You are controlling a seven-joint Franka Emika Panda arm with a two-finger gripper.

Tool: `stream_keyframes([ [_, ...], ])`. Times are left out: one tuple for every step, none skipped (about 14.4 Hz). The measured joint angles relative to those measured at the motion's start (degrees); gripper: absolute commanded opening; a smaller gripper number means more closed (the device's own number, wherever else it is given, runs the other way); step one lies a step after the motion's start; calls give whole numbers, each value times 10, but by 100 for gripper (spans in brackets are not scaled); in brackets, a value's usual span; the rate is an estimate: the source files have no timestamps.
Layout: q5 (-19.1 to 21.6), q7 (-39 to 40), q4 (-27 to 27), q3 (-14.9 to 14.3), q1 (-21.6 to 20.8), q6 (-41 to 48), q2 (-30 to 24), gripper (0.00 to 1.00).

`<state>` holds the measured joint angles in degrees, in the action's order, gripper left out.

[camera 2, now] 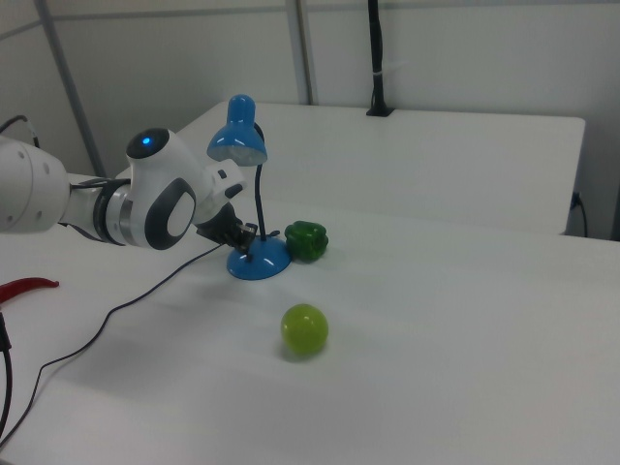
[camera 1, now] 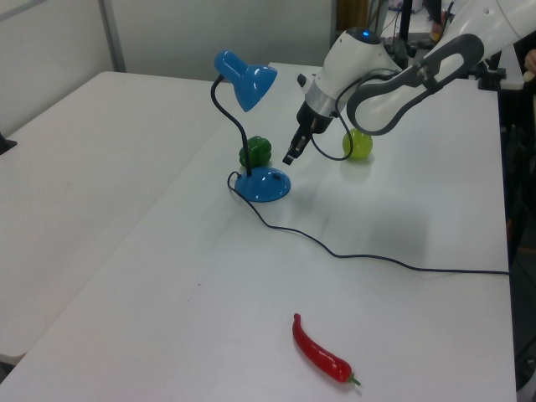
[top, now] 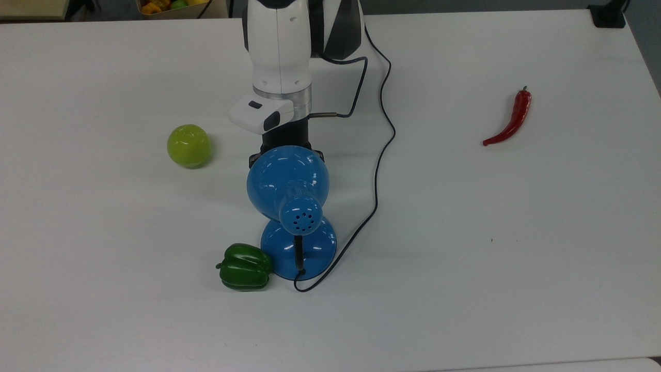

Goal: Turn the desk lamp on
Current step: 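Press the lamp base switch down with the gripper fingers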

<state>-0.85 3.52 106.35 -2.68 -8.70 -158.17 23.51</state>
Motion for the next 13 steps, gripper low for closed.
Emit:
stream_keyframes([
  [0,0,-1,0,0,-8,5,0],
  [0,0,-2,0,0,-17,9,0],
  [0,0,-6,0,0,-26,15,0],
  [0,0,-12,0,0,-27,21,0],
  [0,0,-17,0,0,-27,25,0],
  [0,0,-25,0,0,-27,32,0],
  [0,0,-32,0,0,-27,38,0],
  [0,0,-36,0,0,-27,42,0],
  [-2,0,-38,0,0,-27,46,0],
  [-4,0,-39,0,0,-28,50,0],
  [-6,0,-41,0,-1,-28,53,0],
  [-6,0,-42,0,-1,-29,55,0],
  [-6,0,-42,0,-1,-30,57,0],
])
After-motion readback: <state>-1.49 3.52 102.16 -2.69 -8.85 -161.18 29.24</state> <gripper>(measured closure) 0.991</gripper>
